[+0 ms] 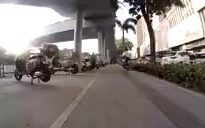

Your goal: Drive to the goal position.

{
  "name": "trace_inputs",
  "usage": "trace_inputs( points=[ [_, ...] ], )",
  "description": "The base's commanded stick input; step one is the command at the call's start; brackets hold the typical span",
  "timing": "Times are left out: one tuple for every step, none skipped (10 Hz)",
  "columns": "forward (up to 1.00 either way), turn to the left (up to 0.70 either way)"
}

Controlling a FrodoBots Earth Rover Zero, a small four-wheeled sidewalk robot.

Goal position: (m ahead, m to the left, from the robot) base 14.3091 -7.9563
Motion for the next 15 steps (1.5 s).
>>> trace_inputs(
  points=[
    [0.70, -0.02],
    [0.70, 0.00],
    [0.70, 0.00],
    [0.70, 0.00],
    [0.70, 0.00],
    [0.70, 0.00],
    [0.70, 0.00],
    [0.70, 0.00],
    [0.70, 0.00],
    [0.70, 0.00],
    [0.70, 0.00],
    [0.70, 0.00],
    [0.70, 0.00],
    [0.70, 0.00],
    [0.70, 0.00]
  ],
)
